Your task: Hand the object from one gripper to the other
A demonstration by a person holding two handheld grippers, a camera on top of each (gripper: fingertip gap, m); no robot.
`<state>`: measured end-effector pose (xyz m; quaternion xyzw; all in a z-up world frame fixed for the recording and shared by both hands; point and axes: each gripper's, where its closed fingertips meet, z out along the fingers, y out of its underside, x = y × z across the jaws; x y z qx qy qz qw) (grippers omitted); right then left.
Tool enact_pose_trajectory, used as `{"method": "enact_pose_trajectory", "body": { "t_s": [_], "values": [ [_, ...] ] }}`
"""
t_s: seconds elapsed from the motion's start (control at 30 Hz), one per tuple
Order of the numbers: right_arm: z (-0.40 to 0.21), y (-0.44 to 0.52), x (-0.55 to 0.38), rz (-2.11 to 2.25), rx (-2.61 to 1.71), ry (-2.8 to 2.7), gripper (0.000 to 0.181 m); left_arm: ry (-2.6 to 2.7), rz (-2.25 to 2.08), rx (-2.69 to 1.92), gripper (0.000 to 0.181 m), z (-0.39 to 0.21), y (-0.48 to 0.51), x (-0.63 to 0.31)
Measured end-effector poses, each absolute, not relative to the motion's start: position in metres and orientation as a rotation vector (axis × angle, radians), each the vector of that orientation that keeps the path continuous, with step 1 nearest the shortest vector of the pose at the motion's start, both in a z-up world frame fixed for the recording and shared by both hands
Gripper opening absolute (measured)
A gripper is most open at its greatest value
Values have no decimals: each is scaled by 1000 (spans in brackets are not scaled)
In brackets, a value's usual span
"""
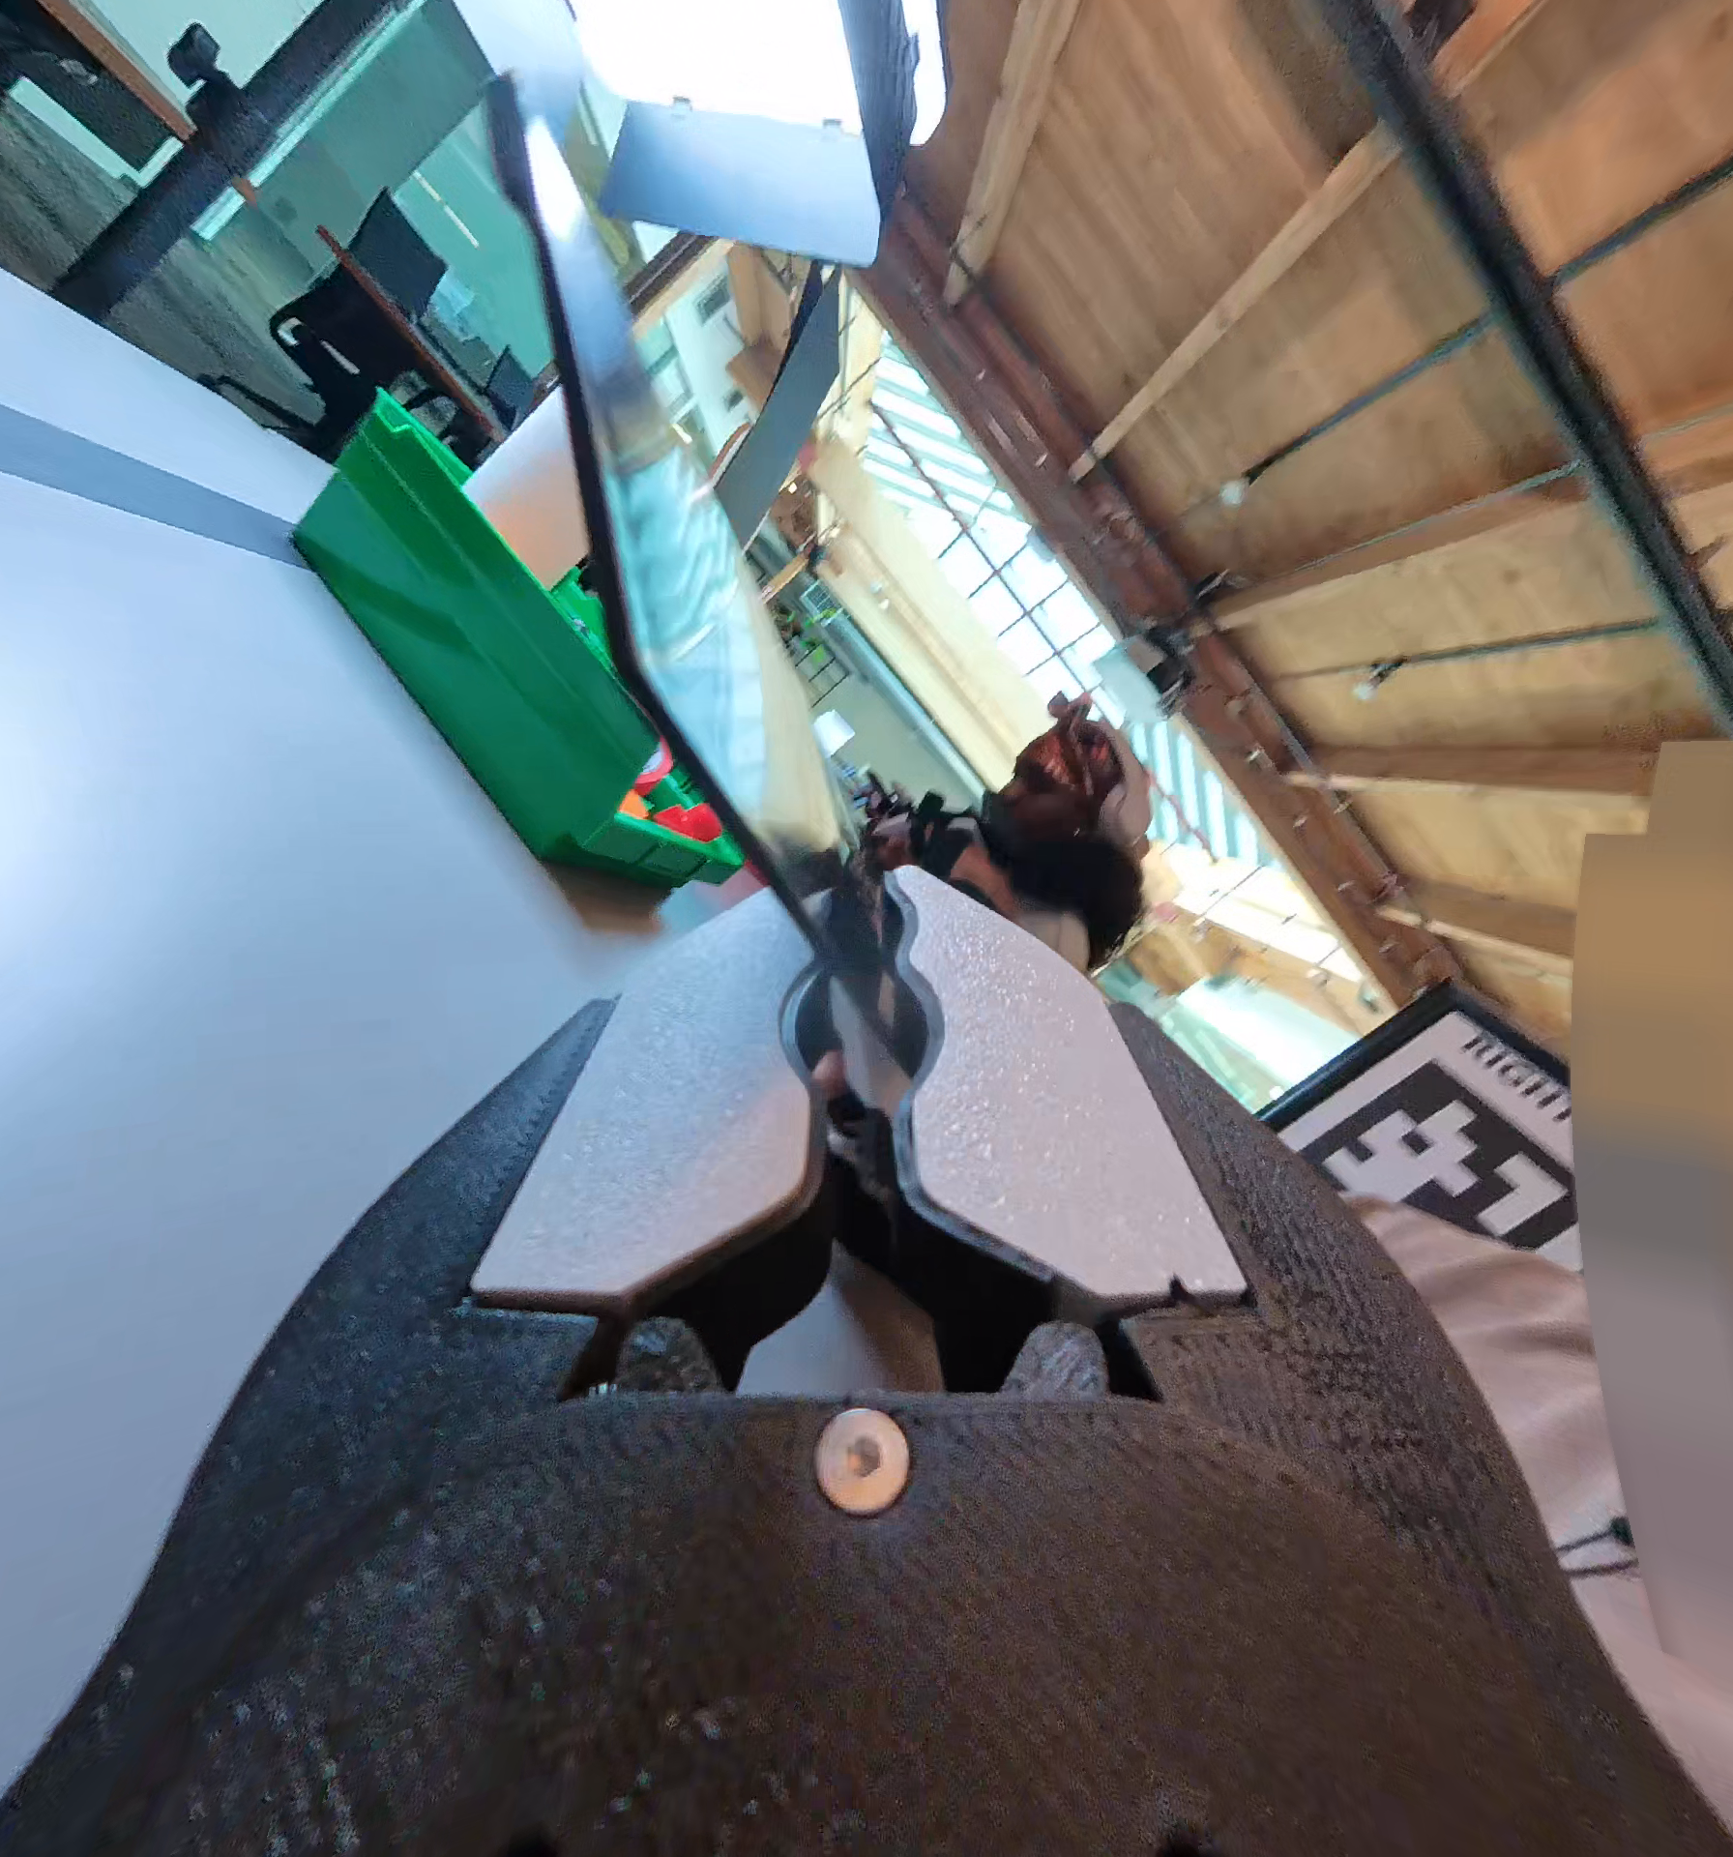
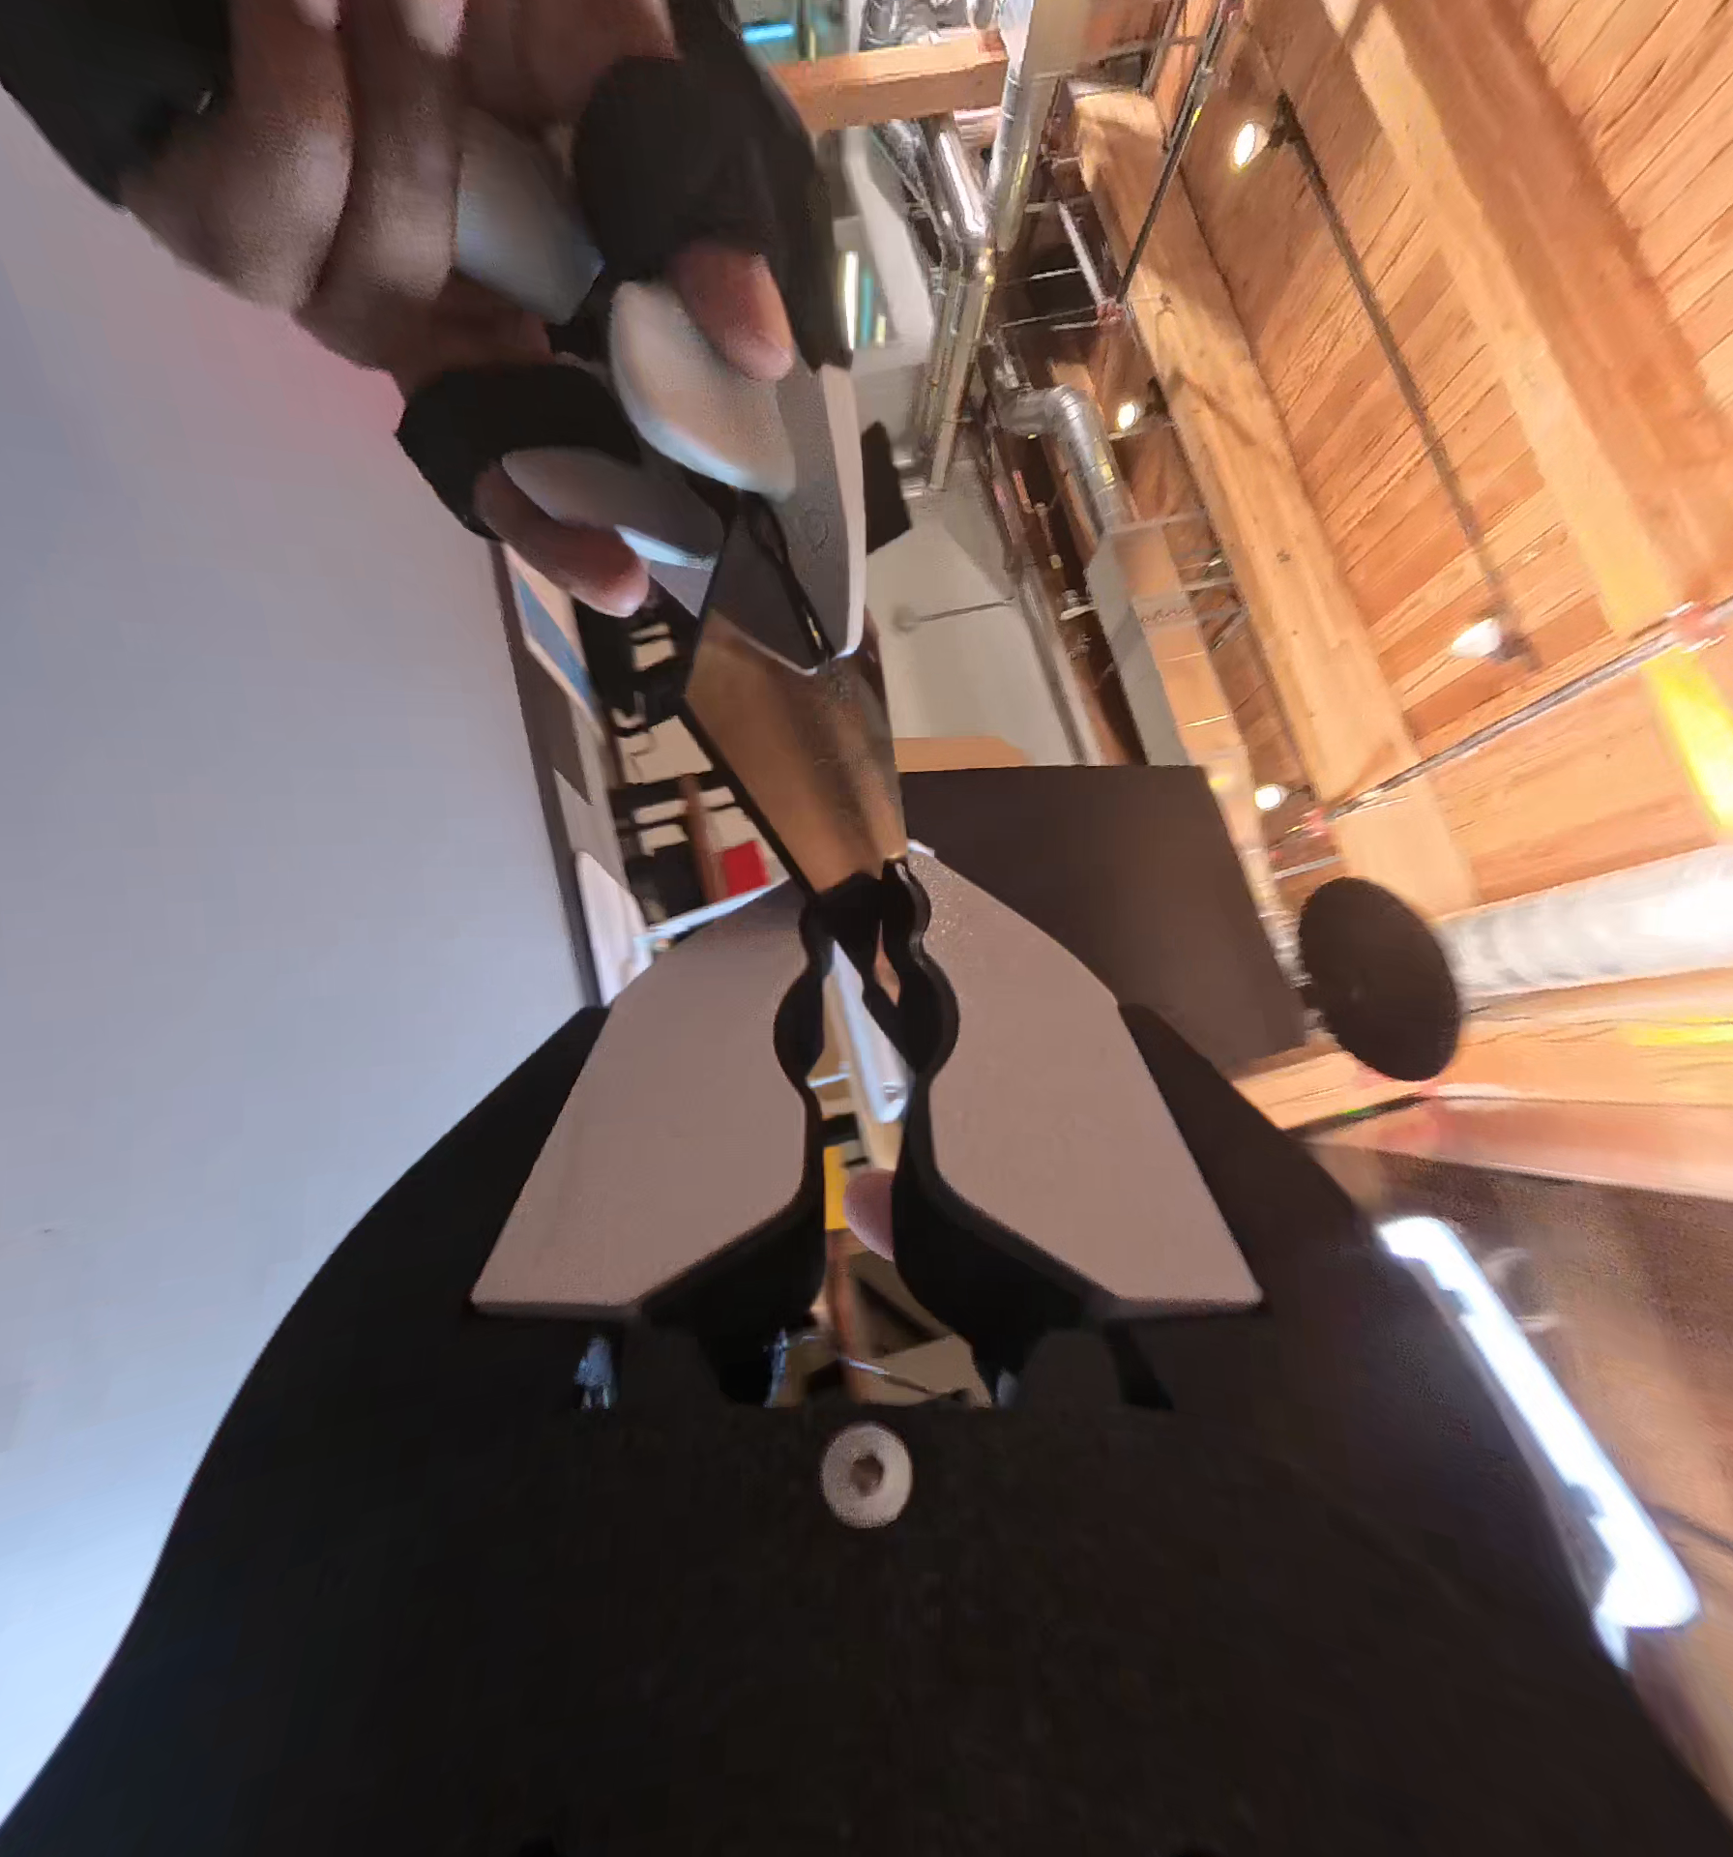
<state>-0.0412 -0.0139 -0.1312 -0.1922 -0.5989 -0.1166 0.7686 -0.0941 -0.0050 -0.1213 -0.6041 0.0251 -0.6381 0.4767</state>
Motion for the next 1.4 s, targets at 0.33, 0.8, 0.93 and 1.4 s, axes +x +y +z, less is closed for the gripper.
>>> {"method": "enact_pose_trajectory", "body": {
  "t_s": [0.33,0.8,0.93,1.4],
  "values": [
    [-149,-18,-34,458,-850,-1423,52,498,-959,-1479,13,-114,-13,-92],
    [-126,-24,-28,2053,-1496,-897,44,1011,66,-1172,2,-110,-29,-89],
    [-133,-33,-33,2298,-1589,-813,45,1267,403,-995,2,-130,-44,-59],
    [-114,-27,-24,2273,-1520,-760,1,1285,573,-893,40,-130,-43,-62]
  ]
}}
